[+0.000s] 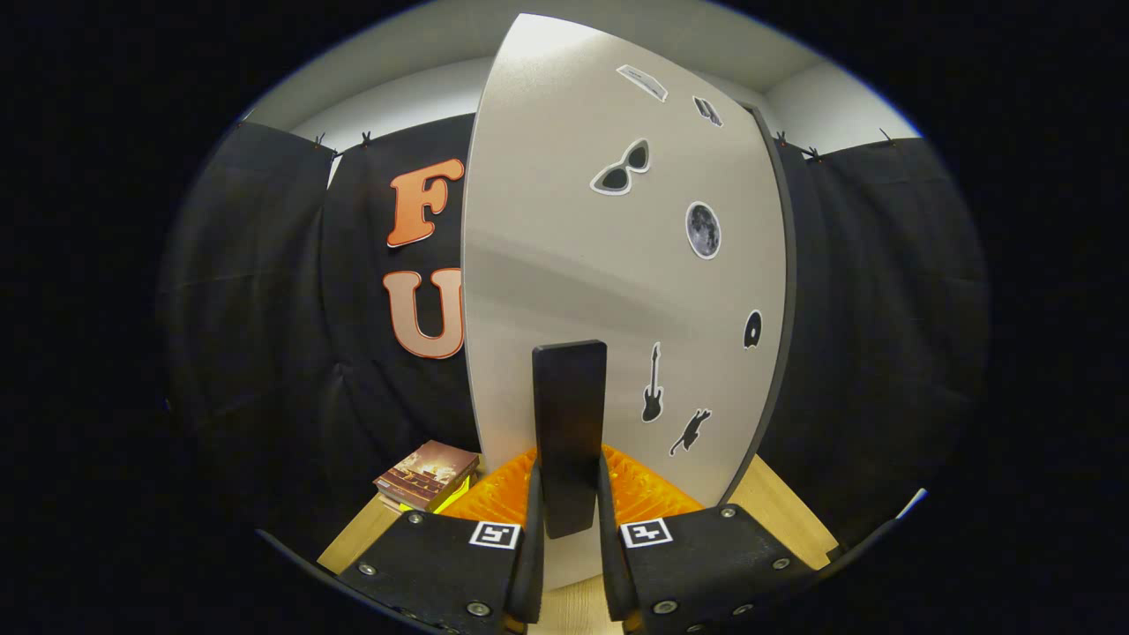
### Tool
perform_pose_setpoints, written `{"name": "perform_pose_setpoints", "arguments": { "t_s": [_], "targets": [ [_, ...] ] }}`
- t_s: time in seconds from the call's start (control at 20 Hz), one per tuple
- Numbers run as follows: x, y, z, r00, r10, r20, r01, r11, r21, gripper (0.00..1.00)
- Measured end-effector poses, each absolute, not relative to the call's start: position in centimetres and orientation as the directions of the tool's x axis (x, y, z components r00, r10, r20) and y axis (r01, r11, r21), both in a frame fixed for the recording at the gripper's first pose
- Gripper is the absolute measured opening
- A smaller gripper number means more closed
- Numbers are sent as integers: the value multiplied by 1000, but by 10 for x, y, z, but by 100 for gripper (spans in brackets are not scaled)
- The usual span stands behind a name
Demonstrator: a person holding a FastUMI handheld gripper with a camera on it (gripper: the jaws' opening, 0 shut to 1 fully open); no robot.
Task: Open the shoe cabinet door, grab the shoes and put them into the shoe cabinet, then close the shoe cabinet door.
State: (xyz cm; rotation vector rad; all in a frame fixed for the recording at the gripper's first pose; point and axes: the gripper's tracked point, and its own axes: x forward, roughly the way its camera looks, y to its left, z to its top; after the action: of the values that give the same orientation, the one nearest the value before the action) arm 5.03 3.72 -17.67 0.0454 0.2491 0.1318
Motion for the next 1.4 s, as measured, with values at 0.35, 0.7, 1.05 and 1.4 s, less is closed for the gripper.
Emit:
{"name": "perform_pose_setpoints", "arguments": {
  "t_s": [0.35,0.7,1.05,1.4],
  "targets": [
    [18,-9,-176,966,136,-218,-128,991,49,27],
    [1,-62,-177,975,21,-220,-20,1000,8,23],
    [-17,-140,-184,959,-166,-231,164,986,-31,20],
    [-64,-199,-183,916,-326,-233,338,941,14,21]
  ]
}}
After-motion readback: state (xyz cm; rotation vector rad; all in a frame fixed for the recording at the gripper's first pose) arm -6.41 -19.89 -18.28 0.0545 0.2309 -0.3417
